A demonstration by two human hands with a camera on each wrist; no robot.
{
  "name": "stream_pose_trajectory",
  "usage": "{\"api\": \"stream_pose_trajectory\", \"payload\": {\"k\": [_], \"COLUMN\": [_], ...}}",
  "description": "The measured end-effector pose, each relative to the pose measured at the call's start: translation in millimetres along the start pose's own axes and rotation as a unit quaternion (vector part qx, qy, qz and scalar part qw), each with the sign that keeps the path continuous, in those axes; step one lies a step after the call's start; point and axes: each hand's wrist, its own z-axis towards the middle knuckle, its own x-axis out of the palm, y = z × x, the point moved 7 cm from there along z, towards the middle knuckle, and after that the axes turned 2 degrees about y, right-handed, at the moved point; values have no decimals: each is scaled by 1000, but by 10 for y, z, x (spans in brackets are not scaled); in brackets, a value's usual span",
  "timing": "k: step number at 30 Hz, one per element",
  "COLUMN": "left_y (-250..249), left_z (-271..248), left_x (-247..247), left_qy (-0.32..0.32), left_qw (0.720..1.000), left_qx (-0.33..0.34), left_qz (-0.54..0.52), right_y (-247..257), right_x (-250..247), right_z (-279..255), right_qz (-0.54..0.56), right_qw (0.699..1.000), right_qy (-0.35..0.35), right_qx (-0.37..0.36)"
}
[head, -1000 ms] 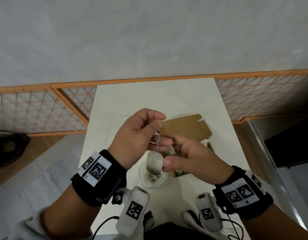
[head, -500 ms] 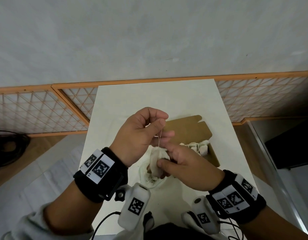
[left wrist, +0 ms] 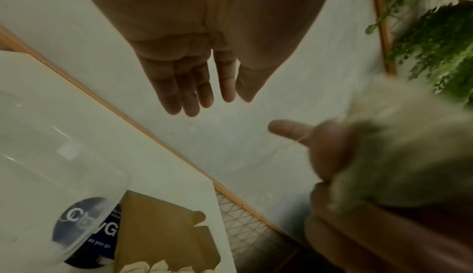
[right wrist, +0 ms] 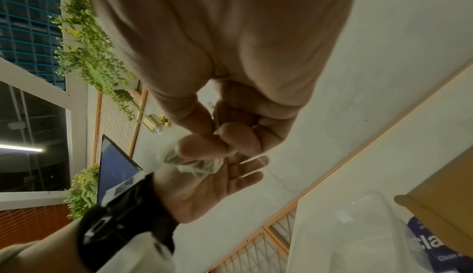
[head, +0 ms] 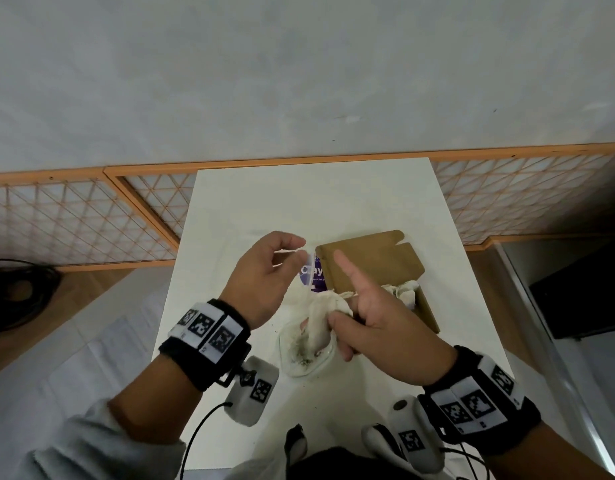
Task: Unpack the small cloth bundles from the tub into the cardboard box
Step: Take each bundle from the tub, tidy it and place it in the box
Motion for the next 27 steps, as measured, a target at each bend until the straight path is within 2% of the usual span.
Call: {"api": "stream_pose_trajectory", "payload": {"k": [2, 3, 6, 7, 9, 12, 17, 19, 22, 25, 27], "left_y": [-32, -52, -147, -179, -180, -81, 144, 225, 409, 611, 717], "left_z": [-132, -201, -404, -461, -514, -482, -423, -437, -474, -531, -557], "left_x": [-55, -52, 70, 118, 168, 158, 42, -33, -125, -149, -157], "left_qy": [-8, 8, 113, 142, 159, 129, 65, 33, -1, -3, 4], "left_qw": [999, 999, 988, 985, 985, 986, 995, 998, 1000, 999, 997], "left_qx": [21, 22, 18, 29, 64, 96, 56, 37, 9, -37, -65], "left_qz": [-28, -47, -108, -97, -35, 45, 40, 26, 1, -26, -33], "right_y": [-53, -79, -150, -149, -123, -141, -261, -405, -835, -1413, -1732], "right_x": [-40, -54, -69, -60, -34, -22, -11, -59, -13, 281, 475], "right_z": [24, 39, 96, 111, 134, 206, 335, 406, 555, 732, 827], "right_qz": [1, -5, -43, -54, -67, -96, -89, -135, -280, -368, -431], "right_qw": [1000, 1000, 999, 998, 997, 995, 996, 991, 958, 925, 892], "right_qy": [-16, -20, -22, -21, -12, -2, 6, -13, -25, 44, 105], "right_qx": [-4, -9, -13, -17, -27, -26, -8, 10, 50, 81, 91]}}
